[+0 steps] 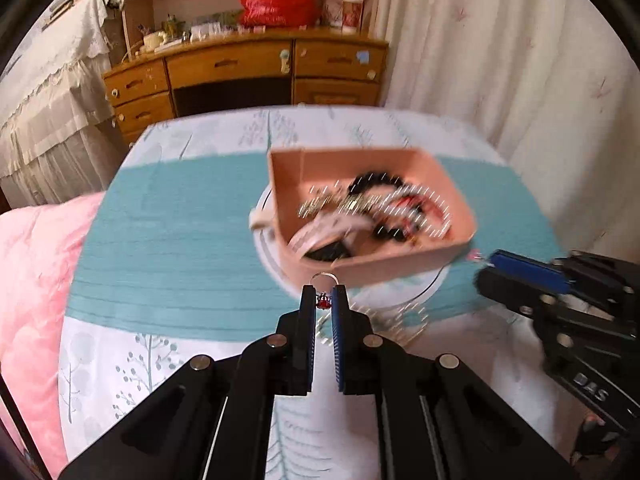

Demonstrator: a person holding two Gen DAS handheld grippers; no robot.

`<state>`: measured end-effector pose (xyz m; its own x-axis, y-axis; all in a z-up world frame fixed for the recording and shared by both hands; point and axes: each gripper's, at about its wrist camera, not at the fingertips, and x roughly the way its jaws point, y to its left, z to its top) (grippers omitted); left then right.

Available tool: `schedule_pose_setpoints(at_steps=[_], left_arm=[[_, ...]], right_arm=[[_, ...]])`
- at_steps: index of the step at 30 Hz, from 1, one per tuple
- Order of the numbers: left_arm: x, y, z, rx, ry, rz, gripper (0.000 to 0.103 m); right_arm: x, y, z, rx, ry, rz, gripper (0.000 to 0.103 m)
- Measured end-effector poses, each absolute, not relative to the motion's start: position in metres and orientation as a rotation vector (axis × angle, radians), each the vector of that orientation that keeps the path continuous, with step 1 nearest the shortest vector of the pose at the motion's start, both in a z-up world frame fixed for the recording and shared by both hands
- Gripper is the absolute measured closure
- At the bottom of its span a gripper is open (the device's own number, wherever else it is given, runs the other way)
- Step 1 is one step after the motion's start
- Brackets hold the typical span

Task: Organize jewelry

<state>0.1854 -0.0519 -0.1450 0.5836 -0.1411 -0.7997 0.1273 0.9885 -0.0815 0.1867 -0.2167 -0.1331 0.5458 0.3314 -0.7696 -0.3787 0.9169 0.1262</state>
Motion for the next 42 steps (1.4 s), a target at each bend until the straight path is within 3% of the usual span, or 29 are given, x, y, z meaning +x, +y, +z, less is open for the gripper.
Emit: schedule_pose_setpoints(at_steps=[9,17,18,19,22,24,26,28,31,35,42], left_arm=[[0.206,-0.087,-0.108,-0.011,0.843,-0.196,0.097],[0.232,-0.107,-0.106,-0.049,0.830,-0.201,0.096],[0.235,-0.109,-0.109,-0.047,0.853,-0.194,0.083],[0.238,-0.111,-0.113,-0.042,0.883,-0.176,0.064],[0.235,-0.105,-0.117,-0.063,0.892,-0.146,0.042],[0.233,-0.099,-0.118,-0.081,0.904,-0.139,0.033],[0.231,-0.093,-0.119,-0.083,0.910,-0.126,0.031],[0.230,-0.086,-0.121,-0.078,0.933,-0.099,0.022],[0.226,-0.076,-0.130,-0.085,0.977,-0.069,0.020],[0.218,-0.064,-0.148,-0.101,1.082,-0.043,0.014],[0.197,-0.049,-0.180,-0.097,1.216,-0.007,0.013]], right_arm=[[0.221,-0.240,-0.112,0.019,0.821,0.419,0.087],[0.238,-0.259,-0.119,0.089,0.845,0.399,0.087],[0.240,-0.259,-0.122,0.100,0.859,0.405,0.086],[0.242,-0.260,-0.126,0.107,0.883,0.414,0.086],[0.249,-0.261,-0.135,0.115,0.937,0.398,0.082],[0.250,-0.264,-0.138,0.132,0.949,0.407,0.076],[0.250,-0.266,-0.141,0.138,0.956,0.404,0.070],[0.249,-0.267,-0.142,0.141,0.962,0.401,0.065],[0.247,-0.268,-0.146,0.173,0.986,0.401,0.062],[0.244,-0.269,-0.156,0.229,1.034,0.394,0.048],[0.226,-0.256,-0.175,0.268,1.125,0.378,0.039]])
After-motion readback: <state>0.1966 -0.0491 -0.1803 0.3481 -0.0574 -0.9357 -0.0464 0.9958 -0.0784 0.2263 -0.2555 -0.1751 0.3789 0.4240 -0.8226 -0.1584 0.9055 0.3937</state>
